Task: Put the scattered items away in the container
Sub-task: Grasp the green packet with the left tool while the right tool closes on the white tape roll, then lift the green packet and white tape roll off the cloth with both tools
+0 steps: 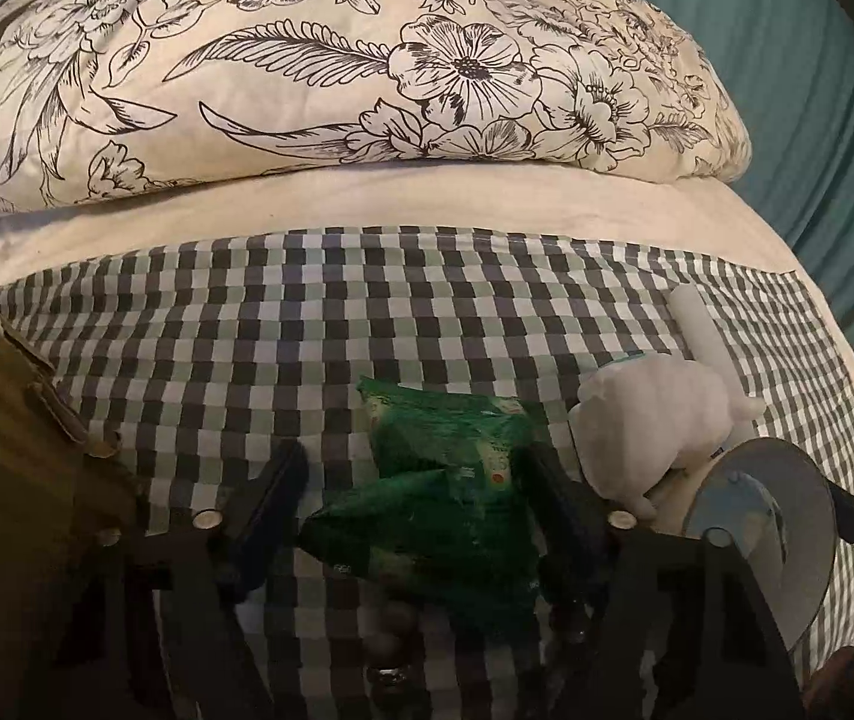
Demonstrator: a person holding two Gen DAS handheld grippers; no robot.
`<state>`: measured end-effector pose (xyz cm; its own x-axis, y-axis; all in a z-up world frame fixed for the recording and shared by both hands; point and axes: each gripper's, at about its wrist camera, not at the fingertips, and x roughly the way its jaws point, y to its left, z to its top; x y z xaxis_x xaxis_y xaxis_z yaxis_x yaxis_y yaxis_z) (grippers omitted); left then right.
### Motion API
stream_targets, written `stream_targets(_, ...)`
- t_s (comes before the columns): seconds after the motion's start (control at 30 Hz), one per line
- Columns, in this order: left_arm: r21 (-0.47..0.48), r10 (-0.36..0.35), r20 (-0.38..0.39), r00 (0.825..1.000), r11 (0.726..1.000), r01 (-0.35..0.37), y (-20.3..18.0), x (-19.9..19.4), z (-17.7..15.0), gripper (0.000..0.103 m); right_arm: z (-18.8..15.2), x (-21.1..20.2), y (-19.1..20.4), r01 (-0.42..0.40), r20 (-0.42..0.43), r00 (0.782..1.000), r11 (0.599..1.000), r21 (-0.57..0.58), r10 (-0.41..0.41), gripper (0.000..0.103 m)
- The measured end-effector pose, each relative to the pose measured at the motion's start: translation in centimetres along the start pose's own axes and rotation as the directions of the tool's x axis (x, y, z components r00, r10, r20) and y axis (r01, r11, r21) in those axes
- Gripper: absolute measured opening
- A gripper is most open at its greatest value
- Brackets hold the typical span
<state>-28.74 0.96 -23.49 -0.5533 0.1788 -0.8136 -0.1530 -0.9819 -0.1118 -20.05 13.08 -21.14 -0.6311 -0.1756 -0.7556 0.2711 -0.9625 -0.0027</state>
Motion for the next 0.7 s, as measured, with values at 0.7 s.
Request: stream_targets(0.7, 0.046, 0.039, 0.030, 0.999, 0.998, -0.041, -1.4, -3.3, -0.6, 0.039, -0.3, -2.9, -0.1, -0.002, 0.027, 1.000, 1.000, 0.014, 0.001, 0.085)
